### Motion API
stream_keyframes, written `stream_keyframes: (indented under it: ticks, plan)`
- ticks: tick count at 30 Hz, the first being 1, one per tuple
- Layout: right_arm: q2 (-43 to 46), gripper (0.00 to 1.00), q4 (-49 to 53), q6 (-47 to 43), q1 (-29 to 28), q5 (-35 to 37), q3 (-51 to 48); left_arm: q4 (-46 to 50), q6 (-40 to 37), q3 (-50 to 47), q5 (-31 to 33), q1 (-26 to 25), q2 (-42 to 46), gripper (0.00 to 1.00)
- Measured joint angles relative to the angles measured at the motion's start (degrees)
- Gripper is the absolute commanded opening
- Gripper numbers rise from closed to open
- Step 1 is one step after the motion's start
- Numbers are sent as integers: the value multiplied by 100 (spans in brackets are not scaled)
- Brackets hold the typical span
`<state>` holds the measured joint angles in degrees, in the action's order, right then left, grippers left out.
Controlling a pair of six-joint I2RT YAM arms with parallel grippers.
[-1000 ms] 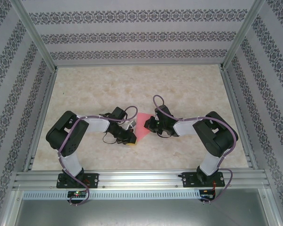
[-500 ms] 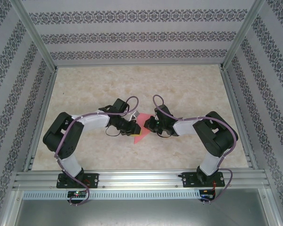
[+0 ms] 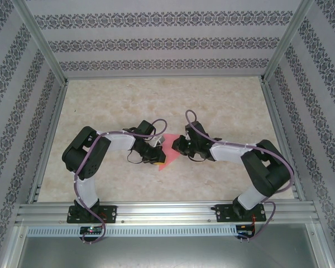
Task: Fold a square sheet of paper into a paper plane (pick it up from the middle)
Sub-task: Third fold the triangle at the center of the table.
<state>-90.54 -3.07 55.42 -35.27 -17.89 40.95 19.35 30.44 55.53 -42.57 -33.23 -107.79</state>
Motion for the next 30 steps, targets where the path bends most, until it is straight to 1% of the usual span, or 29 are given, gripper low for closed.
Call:
stream_keyframes:
  ticks: [2, 5, 12, 19, 26, 30]
  plan:
    - [181, 11, 4, -4, -72, 4, 0, 2, -24, 0, 2, 0, 0, 12]
    - [203, 11, -44, 22, -238, 2, -9, 4, -39, 0, 4, 0, 0, 11]
    - [-190, 9, -304, 210, -557, 28, -48, 20, -39, 4, 24, -4, 0, 10]
    - [-568, 9, -730, 391, -586, 66, -245, 24, -37, 4, 26, -4, 0, 10]
    - [-730, 9, -1016, 470, -579, 101, -315, 31, -35, 4, 44, -2, 0, 9]
    - [-802, 9, -1154, 492, -573, 236, -391, 35, -37, 2, 76, -4, 11, 8]
